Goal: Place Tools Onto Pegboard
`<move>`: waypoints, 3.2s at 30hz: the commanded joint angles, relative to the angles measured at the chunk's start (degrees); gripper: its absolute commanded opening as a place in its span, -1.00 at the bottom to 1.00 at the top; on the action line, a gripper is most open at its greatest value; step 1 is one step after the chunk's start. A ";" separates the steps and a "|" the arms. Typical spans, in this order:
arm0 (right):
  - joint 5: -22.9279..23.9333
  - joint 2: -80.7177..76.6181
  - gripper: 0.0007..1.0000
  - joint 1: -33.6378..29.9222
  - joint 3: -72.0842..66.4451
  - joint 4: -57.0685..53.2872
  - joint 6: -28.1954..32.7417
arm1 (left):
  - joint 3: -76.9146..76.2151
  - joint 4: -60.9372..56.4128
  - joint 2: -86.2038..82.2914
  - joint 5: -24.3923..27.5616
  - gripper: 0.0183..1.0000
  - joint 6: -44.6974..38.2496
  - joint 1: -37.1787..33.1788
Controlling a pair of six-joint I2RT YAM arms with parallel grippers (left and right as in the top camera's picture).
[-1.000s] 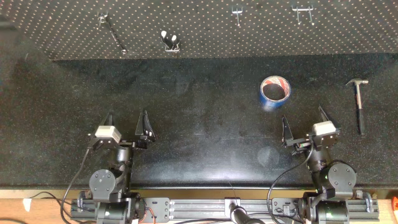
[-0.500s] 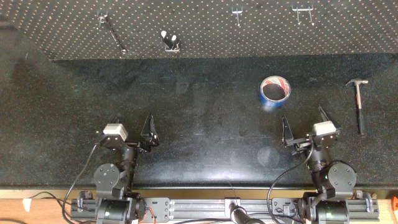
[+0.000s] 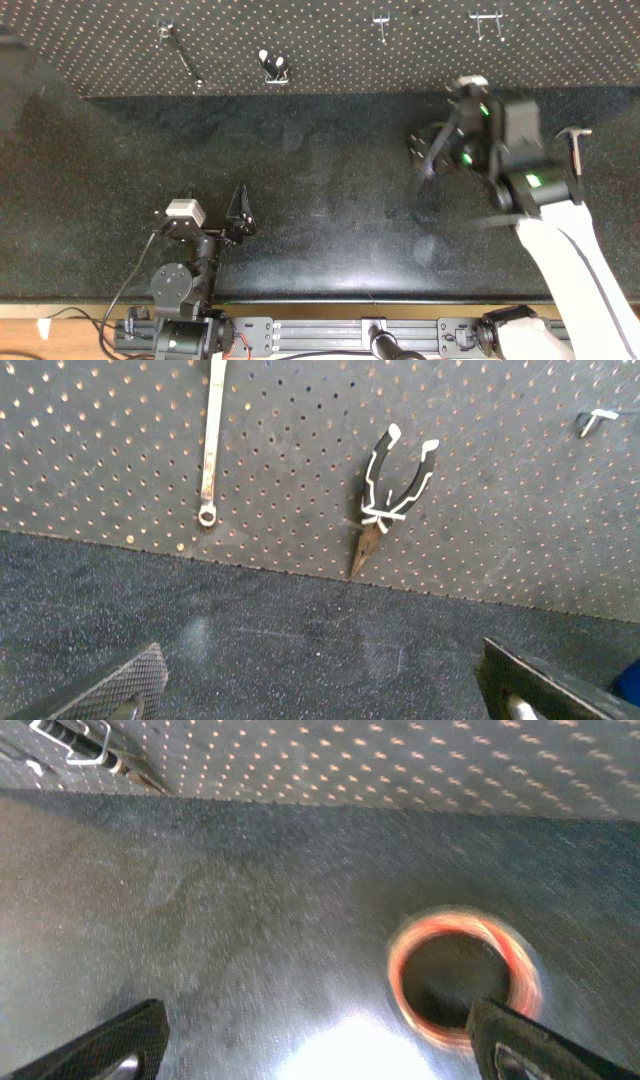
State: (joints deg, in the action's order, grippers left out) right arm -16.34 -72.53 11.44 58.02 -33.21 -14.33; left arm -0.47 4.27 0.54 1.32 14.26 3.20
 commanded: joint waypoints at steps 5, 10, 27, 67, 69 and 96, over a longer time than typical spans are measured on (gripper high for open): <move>11.45 -24.98 0.95 4.13 17.35 -17.97 -6.69 | 0.15 0.44 -0.33 -0.63 0.99 0.28 0.20; 12.76 -30.36 0.95 4.15 17.40 -17.97 -8.50 | 0.15 0.44 -0.33 -0.63 0.99 0.28 0.20; 17.42 -26.18 -0.86 9.77 17.33 -15.61 -4.02 | 0.15 0.44 -0.33 -0.63 0.99 0.28 0.20; 34.71 -25.53 -0.70 22.01 17.33 28.61 11.63 | 0.15 0.44 -0.33 -0.63 0.99 0.28 0.20; 34.71 -25.51 -0.40 22.01 17.33 28.59 11.63 | 0.15 0.46 -0.33 -0.63 0.99 0.28 0.22; 19.74 -15.74 0.95 -20.22 13.70 -38.84 14.16 | 0.15 0.46 -0.33 -0.63 0.99 0.28 0.20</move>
State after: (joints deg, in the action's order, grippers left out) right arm 3.81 -89.23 -3.40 73.91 -72.82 -8.67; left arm -0.45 4.29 0.62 1.30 14.26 3.20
